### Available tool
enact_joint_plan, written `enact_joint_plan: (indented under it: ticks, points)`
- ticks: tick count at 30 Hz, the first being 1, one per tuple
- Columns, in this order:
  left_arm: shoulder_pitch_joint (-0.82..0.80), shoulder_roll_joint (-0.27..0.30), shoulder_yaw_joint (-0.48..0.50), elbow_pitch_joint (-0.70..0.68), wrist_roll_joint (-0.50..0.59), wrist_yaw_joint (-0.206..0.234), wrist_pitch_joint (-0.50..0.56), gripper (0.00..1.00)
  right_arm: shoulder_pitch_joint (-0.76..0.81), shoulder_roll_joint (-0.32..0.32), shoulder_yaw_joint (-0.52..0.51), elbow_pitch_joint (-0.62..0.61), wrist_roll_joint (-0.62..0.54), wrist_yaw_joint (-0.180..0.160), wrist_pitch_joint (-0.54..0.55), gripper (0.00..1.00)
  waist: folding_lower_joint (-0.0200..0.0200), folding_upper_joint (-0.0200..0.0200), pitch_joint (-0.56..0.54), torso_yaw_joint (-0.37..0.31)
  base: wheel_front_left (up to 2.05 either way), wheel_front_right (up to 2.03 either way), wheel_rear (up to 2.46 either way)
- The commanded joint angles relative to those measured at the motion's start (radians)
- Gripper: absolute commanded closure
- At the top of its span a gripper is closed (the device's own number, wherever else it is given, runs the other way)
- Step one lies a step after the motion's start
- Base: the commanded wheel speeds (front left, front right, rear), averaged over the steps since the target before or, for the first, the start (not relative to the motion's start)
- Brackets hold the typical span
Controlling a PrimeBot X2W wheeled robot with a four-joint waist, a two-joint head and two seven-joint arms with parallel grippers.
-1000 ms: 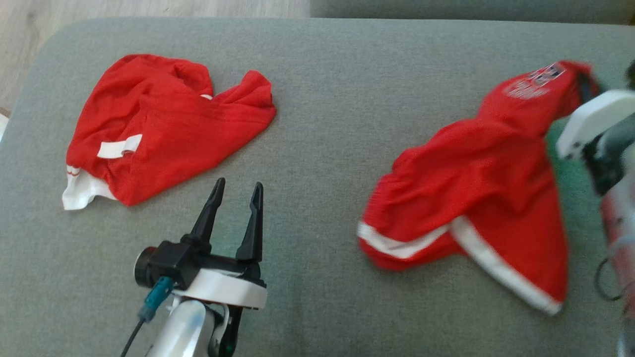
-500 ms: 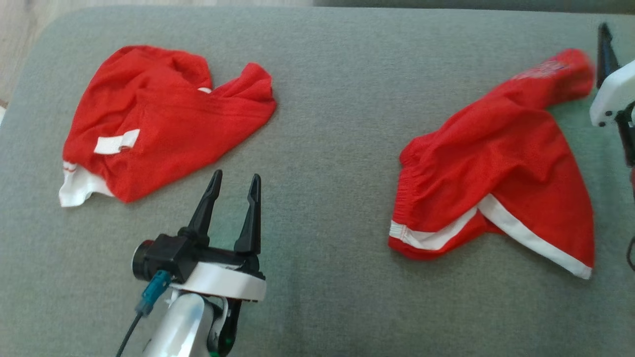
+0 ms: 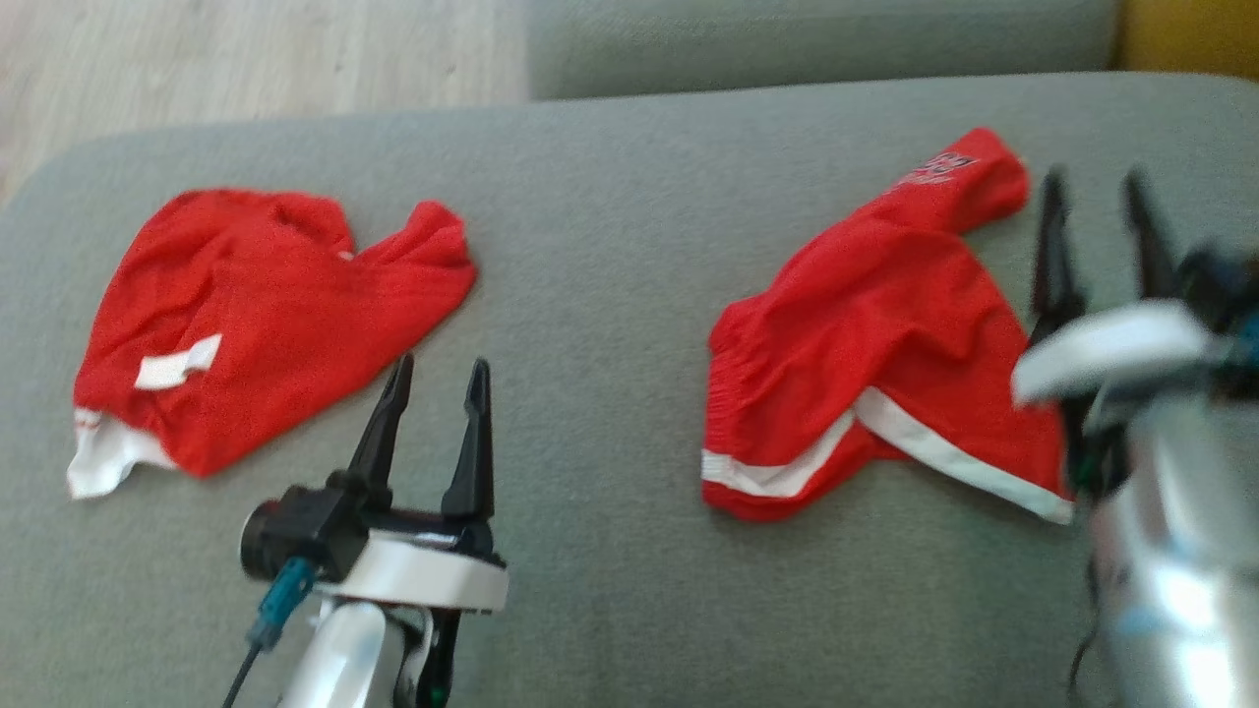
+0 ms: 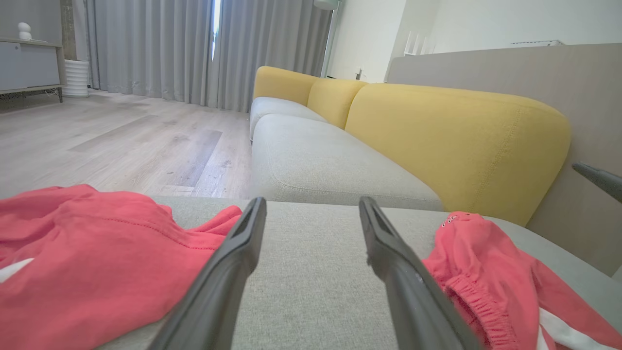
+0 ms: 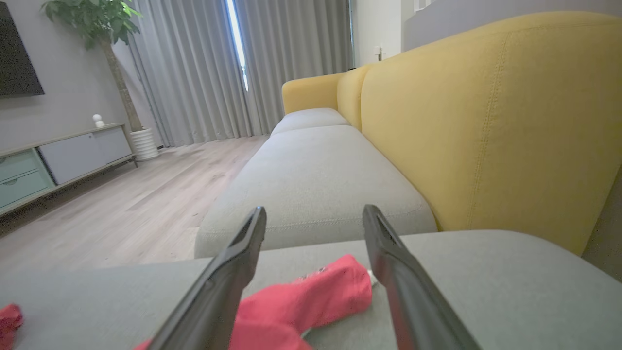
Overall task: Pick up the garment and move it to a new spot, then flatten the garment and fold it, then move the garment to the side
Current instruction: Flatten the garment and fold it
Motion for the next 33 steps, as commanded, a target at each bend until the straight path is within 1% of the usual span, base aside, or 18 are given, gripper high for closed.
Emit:
enact_joint_plan:
  ticks: [1,3,6,9,13,17,28,33]
  points:
    - [-0.004,0.003,0.044,-0.032,0.012,-0.002,-0.008,0.0,0.039,0.025,0.026,-0.073,0.009,-0.001,-0.013,0.0,0.0001,0.0,-0.035,-0.036,0.0,0.0,0.0]
    - [0.009,0.003,0.048,-0.033,0.012,-0.004,-0.008,0.0,0.122,0.051,0.028,-0.139,0.036,-0.001,-0.013,0.0,0.0001,0.0,-0.05,-0.052,0.0,0.0,0.0]
    - [0.029,0.003,0.052,-0.032,0.009,-0.007,-0.008,0.0,0.235,0.072,0.052,-0.206,0.057,-0.001,-0.013,0.0,0.0001,0.0,-0.07,-0.073,0.0,0.0,0.0]
    - [0.044,0.003,0.054,-0.031,0.002,-0.01,-0.008,0.0,0.33,0.079,0.08,-0.241,0.067,-0.001,-0.013,0.0,0.0001,0.0,-0.079,-0.085,0.0,0.0,0.0]
    - [0.051,0.003,0.046,-0.026,-0.001,-0.014,-0.008,0.0,0.416,0.081,0.111,-0.275,0.055,-0.001,-0.013,0.0,0.0001,0.0,-0.082,-0.09,0.0,0.0,0.0]
    - [0.053,0.003,0.036,-0.023,-0.002,-0.017,-0.008,0.0,0.444,0.082,0.117,-0.302,0.065,-0.001,-0.013,0.0,0.0001,0.0,-0.08,-0.092,0.0,0.0,0.0]
    - [0.027,0.003,0.017,-0.011,0.01,-0.024,-0.008,0.0,0.424,0.082,0.092,-0.353,0.068,-0.001,-0.013,0.0,0.0001,0.0,-0.044,-0.095,0.0,0.0,0.0]
    - [-0.012,0.003,-0.034,0.034,0.028,-0.038,-0.008,0.0,0.41,0.082,0.064,-0.364,0.065,-0.001,-0.014,0.0,0.0001,0.0,-0.009,-0.099,0.0,0.0,0.0]
